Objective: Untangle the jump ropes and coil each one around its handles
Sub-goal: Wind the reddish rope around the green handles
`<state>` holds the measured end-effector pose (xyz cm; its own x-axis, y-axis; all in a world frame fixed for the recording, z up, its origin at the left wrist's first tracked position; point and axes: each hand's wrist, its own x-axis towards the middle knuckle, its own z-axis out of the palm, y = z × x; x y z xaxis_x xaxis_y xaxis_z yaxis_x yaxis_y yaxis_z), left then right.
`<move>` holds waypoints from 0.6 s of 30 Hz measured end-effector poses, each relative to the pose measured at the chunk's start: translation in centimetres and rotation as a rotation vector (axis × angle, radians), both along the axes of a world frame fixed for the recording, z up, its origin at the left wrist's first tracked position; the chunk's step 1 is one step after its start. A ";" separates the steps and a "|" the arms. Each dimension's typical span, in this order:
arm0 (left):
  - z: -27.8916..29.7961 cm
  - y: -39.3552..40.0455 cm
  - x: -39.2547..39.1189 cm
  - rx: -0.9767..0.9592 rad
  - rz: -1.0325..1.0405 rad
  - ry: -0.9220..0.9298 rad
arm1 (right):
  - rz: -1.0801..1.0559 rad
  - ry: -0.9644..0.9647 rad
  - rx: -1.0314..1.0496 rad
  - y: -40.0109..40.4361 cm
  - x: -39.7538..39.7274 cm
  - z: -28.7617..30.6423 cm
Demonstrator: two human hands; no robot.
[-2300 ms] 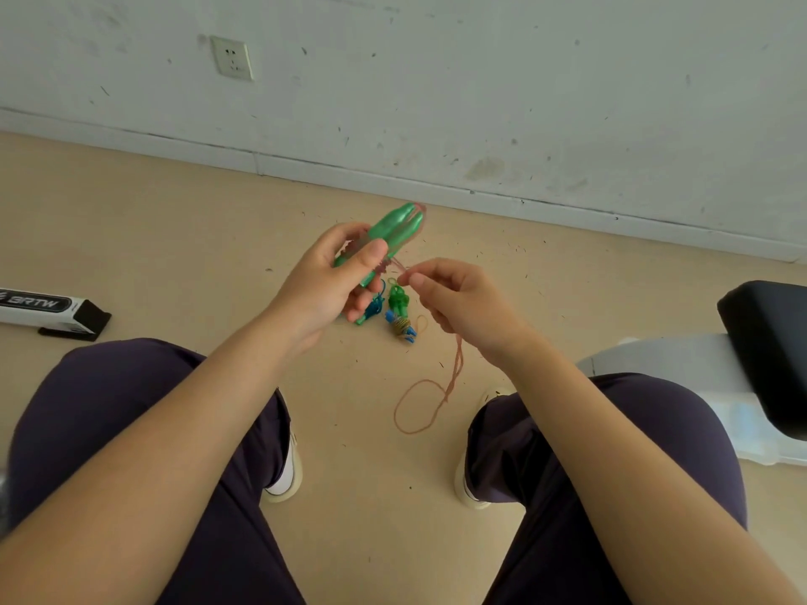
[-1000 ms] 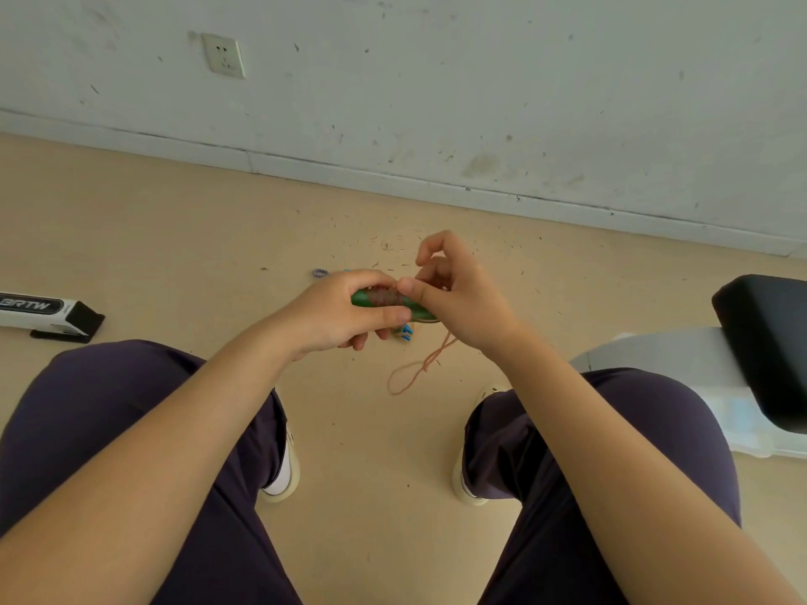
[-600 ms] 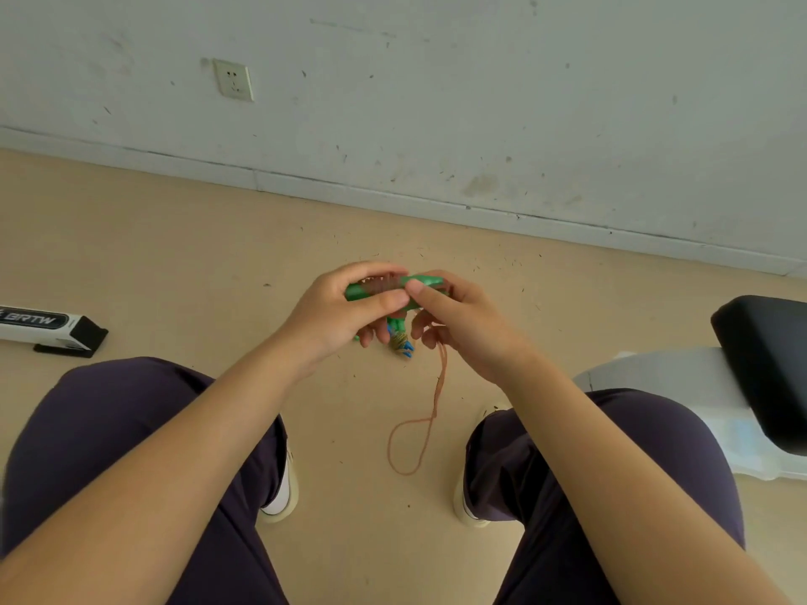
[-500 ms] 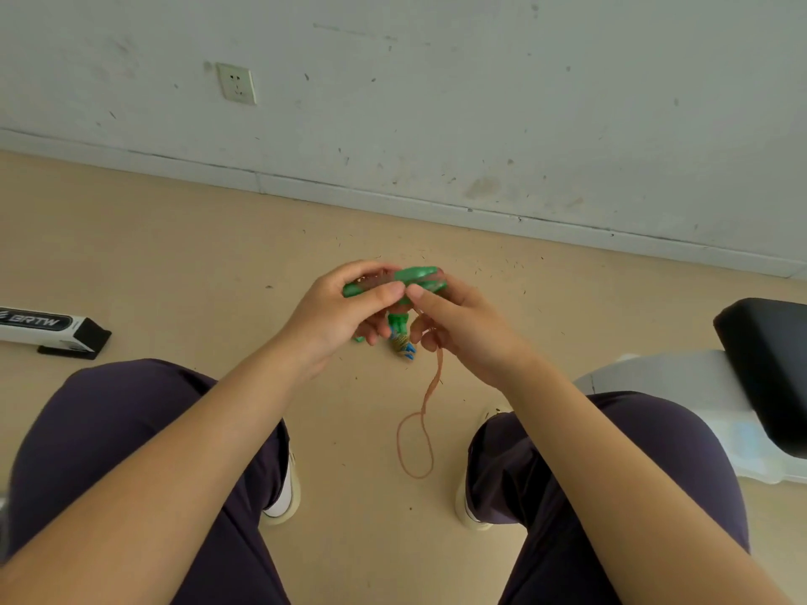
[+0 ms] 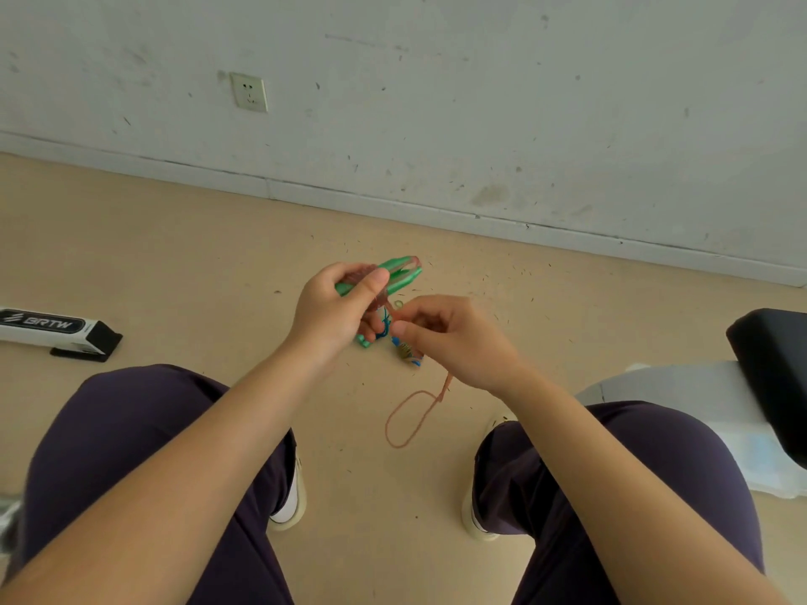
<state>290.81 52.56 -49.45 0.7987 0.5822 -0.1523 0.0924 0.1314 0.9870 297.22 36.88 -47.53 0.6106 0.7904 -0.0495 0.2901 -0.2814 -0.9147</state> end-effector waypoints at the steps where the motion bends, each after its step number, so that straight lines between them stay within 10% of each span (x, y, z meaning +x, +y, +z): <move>1: 0.0 -0.1 0.0 0.020 -0.017 0.014 | -0.011 -0.054 -0.004 -0.1 0.2 0.3; 7: 0.2 -0.2 -0.2 0.043 -0.320 0.087 | -0.164 -0.325 0.030 -1.5 2.3 0.7; 18: 0.3 -0.1 -0.6 0.107 -0.578 0.129 | -0.190 -0.237 0.069 -1.7 2.1 0.1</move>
<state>290.24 52.41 -49.17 0.9692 0.0768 -0.2338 0.2395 -0.0750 0.9680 299.28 35.19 -47.41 0.7358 0.6576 0.1616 0.4454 -0.2903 -0.8469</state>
